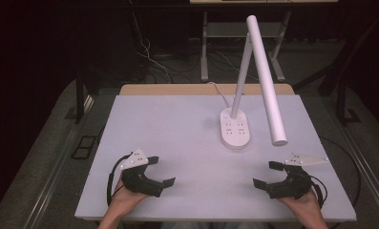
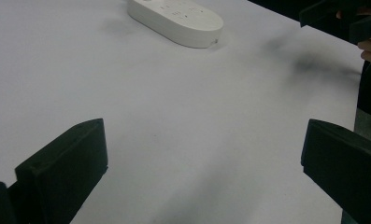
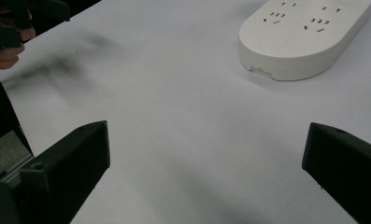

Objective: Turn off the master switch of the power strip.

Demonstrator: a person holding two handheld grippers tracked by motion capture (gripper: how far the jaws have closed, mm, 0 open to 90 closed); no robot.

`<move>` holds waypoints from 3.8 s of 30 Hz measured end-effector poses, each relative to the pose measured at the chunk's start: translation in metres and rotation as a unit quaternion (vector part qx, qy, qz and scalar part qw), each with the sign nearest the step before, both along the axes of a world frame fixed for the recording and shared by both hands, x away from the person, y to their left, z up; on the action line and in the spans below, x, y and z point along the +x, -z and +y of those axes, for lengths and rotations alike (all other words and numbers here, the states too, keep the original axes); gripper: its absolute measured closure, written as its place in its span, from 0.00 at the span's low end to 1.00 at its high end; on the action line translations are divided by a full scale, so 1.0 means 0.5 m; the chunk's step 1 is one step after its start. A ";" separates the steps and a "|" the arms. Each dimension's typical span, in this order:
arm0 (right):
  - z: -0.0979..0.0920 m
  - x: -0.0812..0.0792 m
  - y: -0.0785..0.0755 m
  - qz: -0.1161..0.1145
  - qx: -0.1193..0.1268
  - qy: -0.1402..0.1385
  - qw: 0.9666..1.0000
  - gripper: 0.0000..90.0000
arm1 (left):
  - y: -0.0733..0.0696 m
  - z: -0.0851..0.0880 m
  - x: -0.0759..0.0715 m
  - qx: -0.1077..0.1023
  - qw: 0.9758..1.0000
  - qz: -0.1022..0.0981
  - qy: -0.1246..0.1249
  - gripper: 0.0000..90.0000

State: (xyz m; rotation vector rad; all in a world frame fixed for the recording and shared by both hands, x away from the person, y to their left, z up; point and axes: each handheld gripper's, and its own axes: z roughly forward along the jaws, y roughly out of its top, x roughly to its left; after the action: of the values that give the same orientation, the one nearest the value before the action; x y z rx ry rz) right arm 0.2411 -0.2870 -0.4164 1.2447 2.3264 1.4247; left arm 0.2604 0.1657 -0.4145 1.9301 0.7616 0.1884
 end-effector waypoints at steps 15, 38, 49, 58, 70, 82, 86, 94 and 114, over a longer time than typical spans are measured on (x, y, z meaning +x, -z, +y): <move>-0.002 -0.002 0.000 -0.004 -0.002 0.002 1.000 0.00 | -0.025 -0.008 0.024 0.007 1.000 0.004 0.012 0.01; -0.004 -0.002 0.000 -0.008 -0.002 0.002 1.000 0.00 | -0.078 -0.032 0.077 0.024 0.999 0.002 0.030 0.01; -0.003 -0.002 0.001 -0.007 -0.002 0.001 1.000 0.00 | -0.103 -0.062 0.114 0.038 0.998 0.001 0.046 0.01; -0.005 -0.002 0.001 -0.006 0.000 0.004 1.000 0.00 | -0.119 -0.075 0.149 0.044 0.998 0.003 0.045 0.01; -0.008 -0.003 0.000 -0.001 0.003 0.011 1.000 0.00 | -0.144 -0.089 0.194 0.054 0.998 0.003 0.045 0.01; -0.008 -0.002 0.001 -0.005 0.001 0.009 1.000 0.00 | -0.165 -0.122 0.233 0.073 0.996 -0.002 0.060 0.02; -0.007 -0.002 0.001 -0.004 0.001 0.009 1.000 0.00 | -0.170 -0.137 0.246 0.073 0.995 -0.004 0.063 0.02; -0.007 -0.002 0.002 -0.004 0.001 0.007 1.000 0.00 | -0.180 -0.157 0.270 0.080 0.995 -0.006 0.065 0.02; -0.006 -0.002 0.002 -0.002 0.002 0.005 1.000 0.00 | -0.159 -0.203 0.340 0.079 0.995 0.007 0.061 0.03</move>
State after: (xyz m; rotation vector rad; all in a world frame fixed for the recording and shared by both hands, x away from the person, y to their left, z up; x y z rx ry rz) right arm 0.2402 -0.2899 -0.4175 1.2514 2.3123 1.4269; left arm 0.4305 0.0641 -0.3350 2.1233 0.6524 0.1655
